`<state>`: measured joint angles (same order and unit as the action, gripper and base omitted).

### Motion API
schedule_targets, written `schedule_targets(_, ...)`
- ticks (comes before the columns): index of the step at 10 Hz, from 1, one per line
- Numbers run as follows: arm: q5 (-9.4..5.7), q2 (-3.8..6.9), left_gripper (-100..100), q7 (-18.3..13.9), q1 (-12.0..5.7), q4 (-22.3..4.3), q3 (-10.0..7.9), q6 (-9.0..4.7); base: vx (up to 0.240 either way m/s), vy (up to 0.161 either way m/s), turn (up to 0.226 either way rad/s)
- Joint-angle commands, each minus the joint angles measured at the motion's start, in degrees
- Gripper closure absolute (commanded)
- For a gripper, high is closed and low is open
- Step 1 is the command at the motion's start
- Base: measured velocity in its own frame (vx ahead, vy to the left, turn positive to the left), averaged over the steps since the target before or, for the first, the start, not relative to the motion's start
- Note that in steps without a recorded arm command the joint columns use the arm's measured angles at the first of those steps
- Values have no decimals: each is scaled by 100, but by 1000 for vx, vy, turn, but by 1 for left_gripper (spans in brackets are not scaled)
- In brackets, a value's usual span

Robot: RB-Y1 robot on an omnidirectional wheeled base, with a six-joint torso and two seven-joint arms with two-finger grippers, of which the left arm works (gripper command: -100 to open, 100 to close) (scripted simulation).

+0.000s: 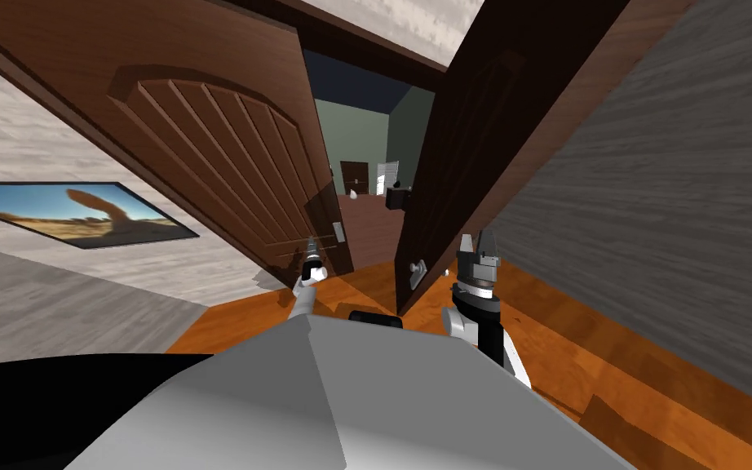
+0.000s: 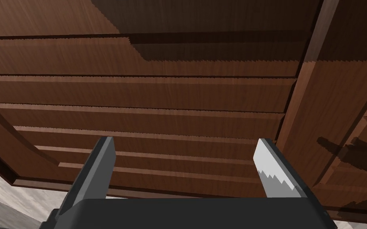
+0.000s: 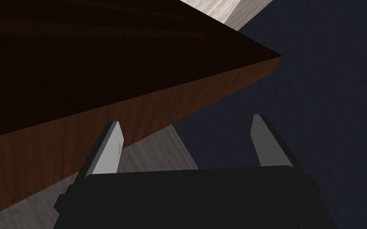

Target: Pull the door open

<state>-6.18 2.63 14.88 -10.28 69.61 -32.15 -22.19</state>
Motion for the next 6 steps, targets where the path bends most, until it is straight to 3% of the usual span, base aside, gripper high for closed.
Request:
schedule_targets(1,-3,-36,-100,26,-113,-199,-105,17,66,54,-219)
schedule_targets(2,-5,-79,-100,56,-252,-448,-222,15,79,84,-259)
schedule_targets(6,-11,-185,-100,120,-554,-985,-476,12,74,74,-187)
